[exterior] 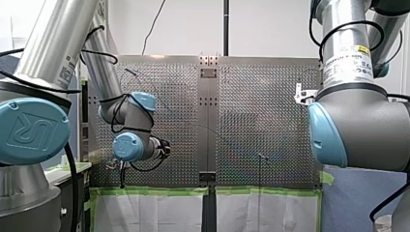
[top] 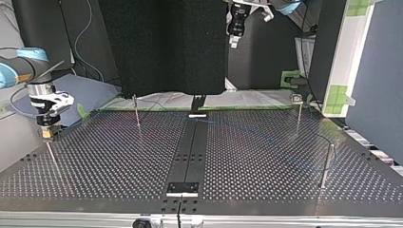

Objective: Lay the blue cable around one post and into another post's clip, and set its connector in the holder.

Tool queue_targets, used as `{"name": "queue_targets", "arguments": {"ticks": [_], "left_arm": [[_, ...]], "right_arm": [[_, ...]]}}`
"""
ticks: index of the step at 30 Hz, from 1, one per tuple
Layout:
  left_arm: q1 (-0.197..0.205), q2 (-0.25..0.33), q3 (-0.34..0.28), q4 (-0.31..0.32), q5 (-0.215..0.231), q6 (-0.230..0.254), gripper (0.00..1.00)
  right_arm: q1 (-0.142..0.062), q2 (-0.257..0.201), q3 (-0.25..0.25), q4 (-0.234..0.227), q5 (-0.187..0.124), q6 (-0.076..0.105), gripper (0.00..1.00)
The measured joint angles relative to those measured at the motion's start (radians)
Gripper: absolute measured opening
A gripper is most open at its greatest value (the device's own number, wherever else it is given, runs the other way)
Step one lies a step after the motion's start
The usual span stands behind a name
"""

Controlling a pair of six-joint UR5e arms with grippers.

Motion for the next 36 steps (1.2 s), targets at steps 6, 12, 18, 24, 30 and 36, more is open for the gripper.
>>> {"name": "queue_targets", "arguments": {"ticks": [6, 12, 18, 24, 30, 36], "left_arm": [[0.002, 0.0, 0.0, -0.007, 0.001, 0.0, 1.0], [0.002, 0.0, 0.001, -0.011, -0.002, 0.0, 1.0], [0.003, 0.0, 0.0, -0.016, -0.004, 0.001, 1.0], [0.003, 0.0, 0.001, -0.018, -0.004, 0.002, 1.0], [0.003, 0.0, 0.0, -0.021, -0.005, 0.002, 1.0], [0.003, 0.0, 0.0, -0.024, -0.005, 0.004, 1.0]], "right_arm": [[-0.002, 0.005, -0.005, -0.001, -0.03, 0.0, 0.0], [-0.002, 0.007, -0.006, -0.001, -0.081, -0.001, 0.0], [-0.005, 0.008, -0.006, -0.003, -0.123, -0.002, 0.0], [-0.012, 0.008, -0.006, -0.01, -0.143, -0.003, 0.0], [-0.017, 0.008, -0.006, -0.026, -0.159, -0.003, 0.0], [-0.019, 0.008, -0.006, -0.034, -0.166, -0.002, 0.0]]}}
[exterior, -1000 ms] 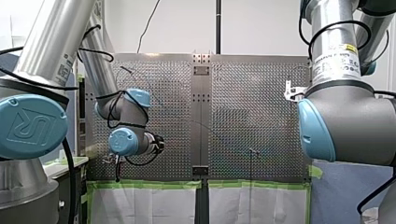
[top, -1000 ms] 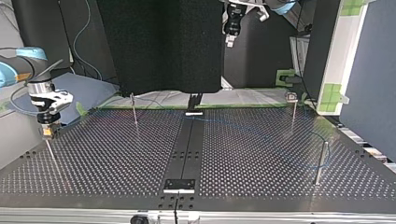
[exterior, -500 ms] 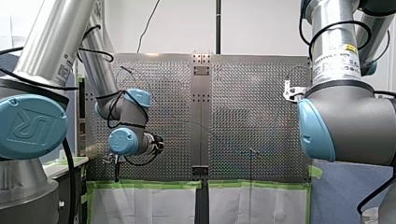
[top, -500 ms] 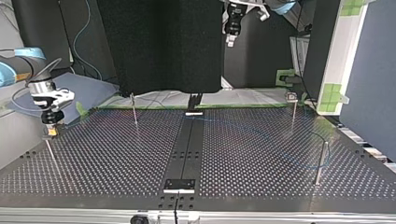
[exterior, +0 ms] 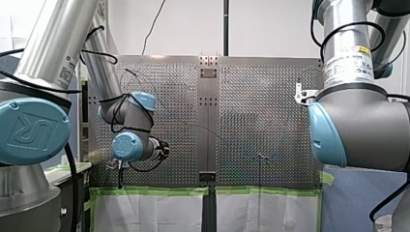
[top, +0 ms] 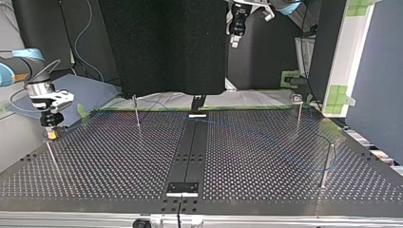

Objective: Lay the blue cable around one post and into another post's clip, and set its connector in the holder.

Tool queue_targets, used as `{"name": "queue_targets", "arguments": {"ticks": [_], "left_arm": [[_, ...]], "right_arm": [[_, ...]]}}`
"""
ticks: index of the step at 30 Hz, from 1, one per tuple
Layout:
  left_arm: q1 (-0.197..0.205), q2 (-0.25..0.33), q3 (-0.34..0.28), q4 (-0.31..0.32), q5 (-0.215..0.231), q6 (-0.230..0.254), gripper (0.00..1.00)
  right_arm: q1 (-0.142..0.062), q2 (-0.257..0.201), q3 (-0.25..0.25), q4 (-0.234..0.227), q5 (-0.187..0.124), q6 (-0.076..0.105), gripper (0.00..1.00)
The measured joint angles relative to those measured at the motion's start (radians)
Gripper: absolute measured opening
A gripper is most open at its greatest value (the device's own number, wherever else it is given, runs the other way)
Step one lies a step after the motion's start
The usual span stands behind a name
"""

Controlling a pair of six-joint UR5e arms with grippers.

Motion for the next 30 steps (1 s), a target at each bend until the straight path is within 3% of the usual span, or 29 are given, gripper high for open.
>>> {"name": "queue_targets", "arguments": {"ticks": [30], "left_arm": [[0.0, 0.0, 0.0, -0.011, -0.005, 0.007, 1.0]], "right_arm": [[-0.003, -0.002, -0.012, -0.019, -0.007, 0.016, 0.0]]}}
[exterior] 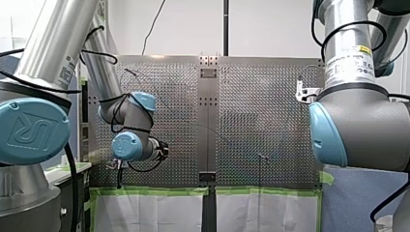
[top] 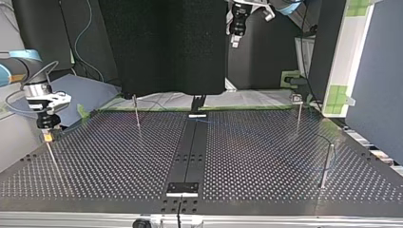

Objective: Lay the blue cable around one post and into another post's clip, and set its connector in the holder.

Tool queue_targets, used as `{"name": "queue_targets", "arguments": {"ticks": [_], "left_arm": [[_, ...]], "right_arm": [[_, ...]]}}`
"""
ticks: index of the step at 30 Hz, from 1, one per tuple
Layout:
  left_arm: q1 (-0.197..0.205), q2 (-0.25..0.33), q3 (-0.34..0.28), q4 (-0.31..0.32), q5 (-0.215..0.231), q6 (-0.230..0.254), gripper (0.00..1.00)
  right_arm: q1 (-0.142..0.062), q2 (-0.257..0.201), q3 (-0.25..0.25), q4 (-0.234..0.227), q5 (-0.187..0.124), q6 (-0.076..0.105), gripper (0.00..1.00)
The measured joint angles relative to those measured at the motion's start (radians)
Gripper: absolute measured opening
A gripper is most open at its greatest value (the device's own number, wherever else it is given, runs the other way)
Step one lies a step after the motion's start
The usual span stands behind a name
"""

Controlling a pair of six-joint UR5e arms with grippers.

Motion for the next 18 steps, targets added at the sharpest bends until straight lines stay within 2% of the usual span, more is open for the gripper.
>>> {"name": "queue_targets", "arguments": {"ticks": [4, 11, 18], "left_arm": [[0.0, 0.0, 0.0, -0.002, 0.0, 0.0, 1.0], [0.0, 0.0, 0.0, -0.003, 0.0, 0.0, 1.0], [0.0, 0.0, 0.0, -0.003, 0.0, 0.0, 1.0]], "right_arm": [[0.0, 0.0, 0.001, -0.006, 0.0, 0.006, 0.0], [-0.001, 0.002, 0.002, -0.024, 0.001, 0.035, 0.0], [-0.001, 0.002, 0.001, -0.027, 0.002, 0.042, 0.0]]}}
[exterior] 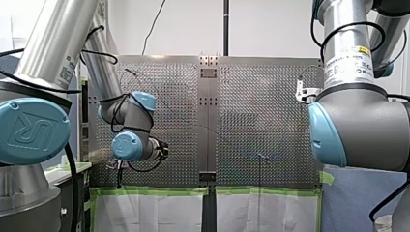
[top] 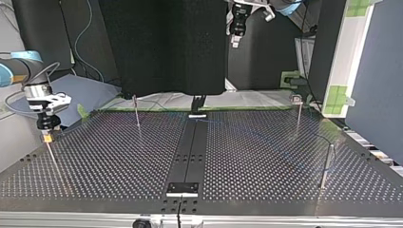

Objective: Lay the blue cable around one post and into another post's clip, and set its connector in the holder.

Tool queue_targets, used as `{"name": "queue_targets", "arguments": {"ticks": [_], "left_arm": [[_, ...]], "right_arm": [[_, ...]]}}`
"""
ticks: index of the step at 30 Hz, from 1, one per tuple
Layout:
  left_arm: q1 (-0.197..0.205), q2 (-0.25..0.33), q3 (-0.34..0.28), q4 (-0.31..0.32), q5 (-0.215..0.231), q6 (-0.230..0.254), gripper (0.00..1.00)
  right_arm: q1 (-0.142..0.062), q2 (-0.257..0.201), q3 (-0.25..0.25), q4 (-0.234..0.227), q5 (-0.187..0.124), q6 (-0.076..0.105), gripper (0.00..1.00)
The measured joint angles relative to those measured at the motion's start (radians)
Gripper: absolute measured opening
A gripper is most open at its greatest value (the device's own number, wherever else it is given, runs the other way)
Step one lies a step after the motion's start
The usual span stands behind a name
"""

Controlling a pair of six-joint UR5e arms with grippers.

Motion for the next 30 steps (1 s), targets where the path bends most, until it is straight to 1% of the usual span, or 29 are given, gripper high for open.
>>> {"name": "queue_targets", "arguments": {"ticks": [10, 11, 12, 14, 15, 16, 17, 18, 19, 20, 21, 23, 30], "left_arm": [[0.0, 0.0, 0.0, -0.003, 0.0, 0.0, 1.0], [0.0, 0.0, 0.0, -0.003, 0.0, 0.0, 1.0], [0.0, 0.0, 0.0, -0.003, 0.0, 0.0, 1.0], [0.0, 0.0, -0.001, -0.003, 0.0, 0.0, 1.0], [0.0, 0.0, -0.001, -0.003, 0.0, 0.0, 1.0], [0.0, 0.0, -0.001, -0.003, 0.0, 0.0, 1.0], [0.0, 0.0, -0.001, -0.003, 0.0, 0.0, 1.0], [0.0, 0.0, -0.001, -0.003, 0.0, 0.0, 1.0], [0.0, 0.0, -0.001, -0.003, 0.0, 0.0, 1.0], [0.0, 0.0, -0.001, -0.003, 0.0, 0.0, 1.0], [0.0, 0.0, -0.001, -0.003, 0.0, 0.0, 1.0], [0.0, 0.0, -0.001, -0.003, 0.0, 0.0, 1.0], [0.0, 0.0, -0.001, -0.004, 0.0, 0.0, 1.0]], "right_arm": [[0.001, 0.0, 0.0, 0.0, 0.001, 0.0, 0.0], [0.001, 0.0, 0.0, 0.0, 0.001, 0.001, 0.23], [0.001, 0.0, 0.0, 0.0, 0.002, 0.001, 0.23], [0.001, 0.001, 0.0, 0.0, 0.003, 0.001, 0.49], [0.002, 0.001, 0.0, 0.0, 0.005, 0.001, 0.49], [0.002, 0.002, 0.0, -0.001, 0.007, 0.001, 0.67], [0.002, 0.002, 0.0, -0.002, 0.01, 0.001, 0.77], [0.002, 0.003, 0.0, -0.002, 0.013, 0.001, 0.77], [0.002, 0.003, -0.001, -0.003, 0.016, 0.001, 0.89], [0.002, 0.003, -0.001, -0.002, 0.019, 0.001, 0.94], [0.002, 0.003, -0.001, -0.002, 0.02, 0.001, 0.94], [0.002, 0.003, -0.001, -0.001, 0.023, 0.001, 1.0], [0.004, 0.004, 0.0, -0.001, 0.025, 0.001, 1.0]]}}
